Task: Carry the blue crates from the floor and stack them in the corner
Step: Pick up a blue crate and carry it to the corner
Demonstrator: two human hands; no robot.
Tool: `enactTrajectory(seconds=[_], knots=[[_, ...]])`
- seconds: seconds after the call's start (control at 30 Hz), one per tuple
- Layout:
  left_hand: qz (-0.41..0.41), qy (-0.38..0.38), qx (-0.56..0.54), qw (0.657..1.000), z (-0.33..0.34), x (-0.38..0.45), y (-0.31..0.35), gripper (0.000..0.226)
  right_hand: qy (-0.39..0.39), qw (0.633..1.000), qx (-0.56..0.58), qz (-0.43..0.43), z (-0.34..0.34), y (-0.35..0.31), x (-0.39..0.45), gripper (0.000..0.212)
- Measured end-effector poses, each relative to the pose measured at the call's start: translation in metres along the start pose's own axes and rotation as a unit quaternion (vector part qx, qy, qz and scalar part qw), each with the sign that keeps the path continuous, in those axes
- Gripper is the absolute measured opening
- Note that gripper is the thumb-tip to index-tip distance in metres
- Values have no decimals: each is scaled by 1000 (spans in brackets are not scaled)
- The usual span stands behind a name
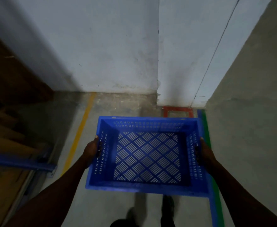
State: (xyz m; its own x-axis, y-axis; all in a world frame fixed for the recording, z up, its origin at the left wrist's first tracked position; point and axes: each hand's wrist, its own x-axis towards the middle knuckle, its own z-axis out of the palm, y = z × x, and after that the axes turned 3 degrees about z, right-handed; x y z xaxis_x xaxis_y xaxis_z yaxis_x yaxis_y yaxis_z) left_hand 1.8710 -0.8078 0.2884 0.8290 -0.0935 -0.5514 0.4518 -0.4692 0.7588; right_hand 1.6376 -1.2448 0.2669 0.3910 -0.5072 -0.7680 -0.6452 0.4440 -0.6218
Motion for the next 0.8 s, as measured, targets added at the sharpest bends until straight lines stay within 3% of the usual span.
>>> enactTrajectory(seconds=[0.2,0.3,0.5,0.7,0.8], knots=[[-3,-56,-21,998,12,137,-29,63,3,1000,-2,9,71,4,124,77],[-10,-35,2,999,31,220,-66,63,20,1000,5,15,109,29,195,94],[-27,6,28,999,76,401,-189,67,23,1000,4,15,191,118,378,99],[-38,-1,27,999,117,520,-282,57,49,998,-19,24,242,177,503,64],[-33,6,34,999,135,554,-311,57,50,998,-25,27,256,194,551,64]])
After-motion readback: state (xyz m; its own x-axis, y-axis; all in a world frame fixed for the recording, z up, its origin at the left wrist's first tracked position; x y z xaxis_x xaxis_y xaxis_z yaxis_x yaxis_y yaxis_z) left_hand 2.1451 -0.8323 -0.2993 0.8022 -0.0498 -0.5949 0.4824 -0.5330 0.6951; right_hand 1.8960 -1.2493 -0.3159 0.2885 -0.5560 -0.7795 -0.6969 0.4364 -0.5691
